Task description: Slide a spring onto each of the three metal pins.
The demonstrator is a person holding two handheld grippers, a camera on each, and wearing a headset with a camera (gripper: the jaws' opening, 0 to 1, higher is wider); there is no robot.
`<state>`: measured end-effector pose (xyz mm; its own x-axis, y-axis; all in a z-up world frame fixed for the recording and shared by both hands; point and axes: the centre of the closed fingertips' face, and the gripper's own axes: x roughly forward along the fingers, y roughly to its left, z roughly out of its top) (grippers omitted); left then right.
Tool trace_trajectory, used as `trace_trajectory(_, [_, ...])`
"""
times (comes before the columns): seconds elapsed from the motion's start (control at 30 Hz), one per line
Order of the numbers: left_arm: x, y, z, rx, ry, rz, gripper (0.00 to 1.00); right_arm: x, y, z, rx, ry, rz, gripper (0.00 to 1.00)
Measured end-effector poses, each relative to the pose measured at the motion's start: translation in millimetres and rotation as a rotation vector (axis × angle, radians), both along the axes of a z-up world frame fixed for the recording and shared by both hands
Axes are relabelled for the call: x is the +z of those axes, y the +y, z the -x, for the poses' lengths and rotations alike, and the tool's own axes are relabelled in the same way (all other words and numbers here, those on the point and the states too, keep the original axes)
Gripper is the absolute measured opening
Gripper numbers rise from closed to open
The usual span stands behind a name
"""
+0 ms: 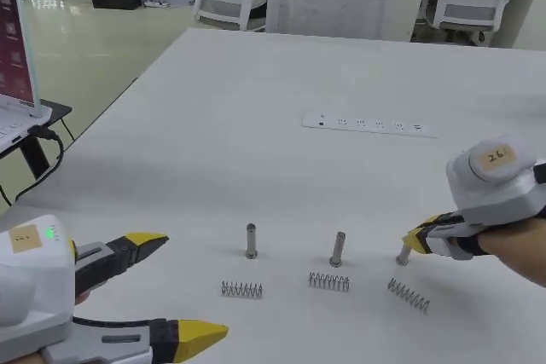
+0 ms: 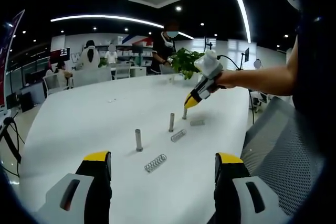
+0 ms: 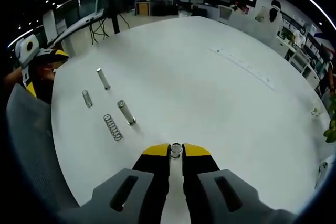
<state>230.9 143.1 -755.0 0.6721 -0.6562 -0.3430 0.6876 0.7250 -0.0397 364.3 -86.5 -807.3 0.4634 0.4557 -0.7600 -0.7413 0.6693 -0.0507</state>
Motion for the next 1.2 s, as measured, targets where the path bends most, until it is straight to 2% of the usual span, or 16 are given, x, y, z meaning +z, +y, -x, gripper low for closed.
trace_trajectory(0.83, [-2.0,-1.0,0.0,-0.003,0.005,0.002,0.77,-4.9,-3.9,2.3,0.01,-0.004,0.004,0.1])
trace_trajectory(1.2, [-1.2,-2.6,-0.3,-0.006,0.002,0.002,0.77,-1.1,-6.2,4.4,0.014,-0.022,0.003,0.15])
